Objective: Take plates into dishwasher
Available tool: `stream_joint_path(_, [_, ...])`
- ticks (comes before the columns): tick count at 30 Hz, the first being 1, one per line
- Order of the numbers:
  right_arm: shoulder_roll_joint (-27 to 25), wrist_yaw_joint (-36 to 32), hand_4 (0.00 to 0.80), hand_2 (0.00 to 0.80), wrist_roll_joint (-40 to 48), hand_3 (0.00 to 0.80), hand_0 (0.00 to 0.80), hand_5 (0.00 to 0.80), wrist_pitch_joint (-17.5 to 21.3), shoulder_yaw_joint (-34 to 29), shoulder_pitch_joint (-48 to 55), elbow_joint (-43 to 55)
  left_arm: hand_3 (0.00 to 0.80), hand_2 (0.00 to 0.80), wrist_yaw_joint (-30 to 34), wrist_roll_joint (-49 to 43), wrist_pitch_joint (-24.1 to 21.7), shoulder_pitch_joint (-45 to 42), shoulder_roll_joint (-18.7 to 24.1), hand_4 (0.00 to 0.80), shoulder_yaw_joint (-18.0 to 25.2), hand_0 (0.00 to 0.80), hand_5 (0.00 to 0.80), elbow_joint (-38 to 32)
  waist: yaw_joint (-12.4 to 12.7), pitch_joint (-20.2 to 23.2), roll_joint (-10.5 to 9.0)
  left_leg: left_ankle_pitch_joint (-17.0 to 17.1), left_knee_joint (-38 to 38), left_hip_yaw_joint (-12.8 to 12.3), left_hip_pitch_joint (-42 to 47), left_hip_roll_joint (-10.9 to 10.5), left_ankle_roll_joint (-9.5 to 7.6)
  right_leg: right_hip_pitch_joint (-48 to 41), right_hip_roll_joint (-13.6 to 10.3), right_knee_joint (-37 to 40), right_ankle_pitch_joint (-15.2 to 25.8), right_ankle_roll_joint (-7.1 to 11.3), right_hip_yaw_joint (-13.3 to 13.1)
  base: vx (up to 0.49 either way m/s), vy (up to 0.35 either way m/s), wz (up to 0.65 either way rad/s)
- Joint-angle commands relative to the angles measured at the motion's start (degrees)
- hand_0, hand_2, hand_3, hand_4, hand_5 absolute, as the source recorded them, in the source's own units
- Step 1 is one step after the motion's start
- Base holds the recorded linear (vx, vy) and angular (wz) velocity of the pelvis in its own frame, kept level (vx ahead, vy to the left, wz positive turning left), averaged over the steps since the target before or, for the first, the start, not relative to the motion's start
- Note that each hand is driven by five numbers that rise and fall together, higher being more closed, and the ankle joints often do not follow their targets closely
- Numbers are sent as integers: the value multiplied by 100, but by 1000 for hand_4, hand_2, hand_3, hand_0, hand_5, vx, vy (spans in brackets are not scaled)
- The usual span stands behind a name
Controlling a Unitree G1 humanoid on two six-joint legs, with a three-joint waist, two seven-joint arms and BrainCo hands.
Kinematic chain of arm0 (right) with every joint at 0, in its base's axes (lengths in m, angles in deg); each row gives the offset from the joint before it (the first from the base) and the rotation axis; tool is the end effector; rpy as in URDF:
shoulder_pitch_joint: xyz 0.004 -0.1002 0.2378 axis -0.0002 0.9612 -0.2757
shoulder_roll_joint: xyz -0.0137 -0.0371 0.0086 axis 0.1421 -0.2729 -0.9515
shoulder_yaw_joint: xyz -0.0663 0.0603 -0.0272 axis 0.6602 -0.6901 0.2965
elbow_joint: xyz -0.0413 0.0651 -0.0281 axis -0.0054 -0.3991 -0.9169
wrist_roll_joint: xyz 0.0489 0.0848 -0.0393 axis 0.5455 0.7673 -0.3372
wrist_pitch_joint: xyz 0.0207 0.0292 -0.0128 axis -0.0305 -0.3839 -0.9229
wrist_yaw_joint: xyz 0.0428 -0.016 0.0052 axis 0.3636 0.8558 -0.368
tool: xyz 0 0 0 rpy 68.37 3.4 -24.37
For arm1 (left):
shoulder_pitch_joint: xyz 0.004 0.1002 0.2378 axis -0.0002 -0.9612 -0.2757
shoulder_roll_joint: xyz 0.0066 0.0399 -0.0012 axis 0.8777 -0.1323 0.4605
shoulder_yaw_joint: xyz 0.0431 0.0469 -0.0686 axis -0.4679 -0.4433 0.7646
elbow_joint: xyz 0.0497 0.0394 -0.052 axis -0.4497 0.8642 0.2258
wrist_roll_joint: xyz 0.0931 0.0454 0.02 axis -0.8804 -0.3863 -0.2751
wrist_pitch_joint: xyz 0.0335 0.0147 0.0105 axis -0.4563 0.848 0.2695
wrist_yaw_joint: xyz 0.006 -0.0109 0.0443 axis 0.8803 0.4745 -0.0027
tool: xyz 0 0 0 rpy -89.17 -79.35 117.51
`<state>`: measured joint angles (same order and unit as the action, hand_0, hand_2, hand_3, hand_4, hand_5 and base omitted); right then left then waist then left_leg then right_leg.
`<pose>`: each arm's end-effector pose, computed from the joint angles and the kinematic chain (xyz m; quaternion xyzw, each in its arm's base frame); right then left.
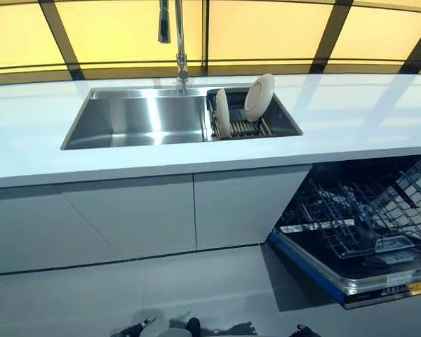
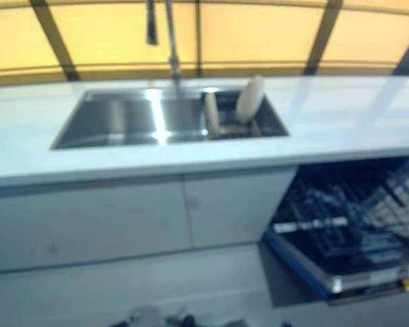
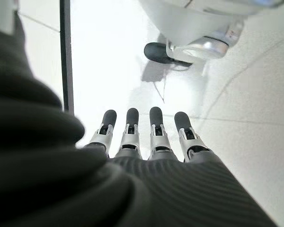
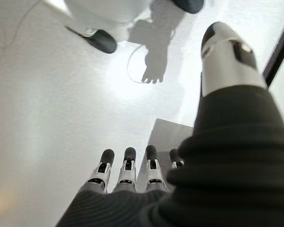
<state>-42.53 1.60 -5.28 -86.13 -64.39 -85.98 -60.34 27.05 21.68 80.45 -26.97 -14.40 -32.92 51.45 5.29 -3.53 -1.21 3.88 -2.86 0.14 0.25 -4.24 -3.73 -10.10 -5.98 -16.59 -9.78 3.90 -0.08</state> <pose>0.0757 -0.2015 -0.1164 -0.2502 0.6160 -0.0289 0.7464 0.0692 0.2248 -0.1123 0.0025 0.6273 0.1011 0.7722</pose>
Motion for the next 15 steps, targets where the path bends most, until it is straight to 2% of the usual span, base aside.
stream_joint_path(1, [-322, 108, 0, 0, 193, 0, 0, 0, 150, -63, 21, 271, 0, 0, -126, -311, 97, 74, -7, 0, -40, 0, 0, 99, -188, 42, 110, -168, 522, 255, -359, -141, -36, 612, 91, -567, 1324, 141, -12, 349, 66, 36])
stream_joint_path(3, [-372, 94, 0, 0, 279, 0, 0, 0, 187, 15, 17, 313, 0, 0, -166, -282, 107, 101, -15, 0, -145, 0, 0, 135, -429, -70, 217, -211, 425, 333, 44, -51, 36, 1108, 255, -107, 1043, 41, 120, 351, -29, 37])
stream_joint_path(4, [-389, 78, 0, 0, 380, 0, 0, 0, 193, 41, 10, 329, 0, 0, -172, -248, 114, 137, 0, 0, -192, 0, 0, 142, -539, -118, 183, -339, 364, 393, 244, -80, 27, 1422, 214, 460, 1233, 93, 137, 376, -149, 41])
stream_joint_path(5, [-403, 61, 0, 0, 408, 0, 0, 0, 240, 44, 7, 327, 0, 0, -205, -242, 118, 168, -10, 0, -162, 0, 0, 153, -661, -178, 118, -483, 285, 483, 456, -147, 36, 1728, 134, 977, 1686, 223, 101, 376, -180, 34])
stream_joint_path(7, [-423, 15, 0, 0, 345, 0, 0, 0, 336, 2, -13, 308, 0, 0, -241, -232, 97, 221, -18, 0, -115, 0, 0, 184, -845, -299, 59, -770, 314, 715, 721, -219, 29, 2135, 130, 1531, 2274, 376, -124, 406, -191, 33])
stream_joint_path(8, [-418, 12, 0, 0, 303, 0, 0, 0, 331, -19, -32, 309, 0, 0, -217, -300, 81, 236, -8, 0, -71, 0, 0, 194, -937, -368, 43, -975, 453, 829, 856, -225, -3, 2286, 181, 1635, 2353, 370, -239, 437, -221, 44])
stream_joint_path(9, [-407, 59, 0, 0, 319, 0, 0, 0, 269, -20, -46, 314, 0, 0, -157, -368, 73, 232, 21, 0, -68, 0, 0, 199, -903, -391, 2, -1123, 621, 839, 831, -246, -56, 2168, 141, 1549, 2190, 334, -183, 361, -212, 52])
stream_joint_path(11, [-398, 116, 0, 0, 337, 0, 0, 0, 134, 9, -70, 321, 0, 0, -138, -467, 34, 169, -20, 0, -29, 0, 0, 232, -858, -355, -19, -1179, 703, 820, 868, -220, -24, 1994, 119, 1487, 2160, 266, -104, 251, -145, 51])
stream_joint_path(12, [-404, 131, 0, 0, 439, 0, 0, 0, 38, 34, -69, 349, 0, 0, -51, -506, 20, 89, -43, 0, -18, 0, 0, 201, -848, -308, -10, -1222, 732, 718, 911, -130, 24, 1873, 170, 1358, 1996, 213, -67, 279, -120, 41])
stream_joint_path(15, [-465, -171, 0, 0, 406, 0, 0, 0, 205, -8, -57, 397, 0, 0, 248, -813, -35, 0, -53, 0, -54, 0, 0, 130, -808, -254, -11, -1274, 625, 593, 1102, 5, 97, 1614, 180, 1347, 1781, 138, 151, 315, -109, 37])
